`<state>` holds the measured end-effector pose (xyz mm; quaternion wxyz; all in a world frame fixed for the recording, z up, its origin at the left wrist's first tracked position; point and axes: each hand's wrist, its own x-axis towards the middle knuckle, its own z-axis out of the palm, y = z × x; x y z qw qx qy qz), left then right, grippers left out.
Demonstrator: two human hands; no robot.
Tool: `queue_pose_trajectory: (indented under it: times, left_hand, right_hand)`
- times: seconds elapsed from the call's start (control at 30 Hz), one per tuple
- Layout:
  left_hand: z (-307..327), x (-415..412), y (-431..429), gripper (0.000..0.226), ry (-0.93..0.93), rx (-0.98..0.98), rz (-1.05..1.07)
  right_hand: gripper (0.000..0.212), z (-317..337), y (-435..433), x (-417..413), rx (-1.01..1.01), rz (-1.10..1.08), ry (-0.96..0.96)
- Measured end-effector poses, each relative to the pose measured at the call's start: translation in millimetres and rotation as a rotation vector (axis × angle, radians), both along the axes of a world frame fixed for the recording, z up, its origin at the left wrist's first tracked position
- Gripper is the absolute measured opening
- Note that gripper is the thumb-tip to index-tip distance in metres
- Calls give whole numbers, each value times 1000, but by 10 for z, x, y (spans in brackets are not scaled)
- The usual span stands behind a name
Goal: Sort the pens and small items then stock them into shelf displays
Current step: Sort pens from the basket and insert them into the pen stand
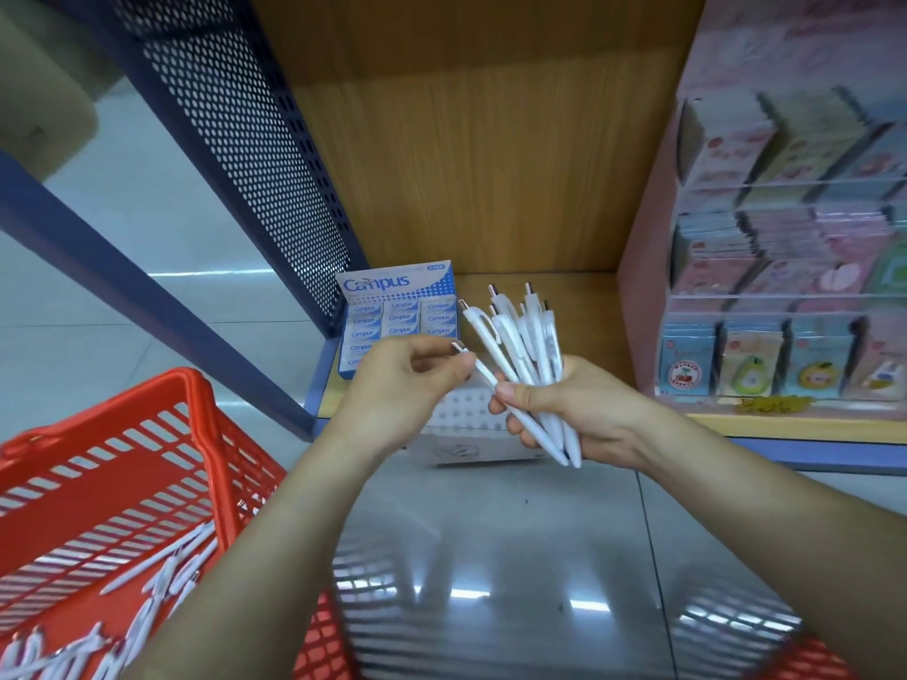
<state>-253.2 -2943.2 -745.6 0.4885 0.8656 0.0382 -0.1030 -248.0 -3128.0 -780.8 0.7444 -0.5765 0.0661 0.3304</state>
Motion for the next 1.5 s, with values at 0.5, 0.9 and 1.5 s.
queue_pose_trajectory:
  times: [0.5, 0.9, 1.5]
  left_hand:
    - [115, 150, 382, 6, -242, -116, 343]
    - [-161, 241, 345, 9, -295, 389, 68]
    - [-250, 266, 386, 19, -323, 639, -116]
  right_hand:
    - [5, -258, 89, 176, -394, -161, -155]
    - [13, -344, -34, 290, -974, -225, -421]
    - [15, -478, -113, 192, -857, -226, -209]
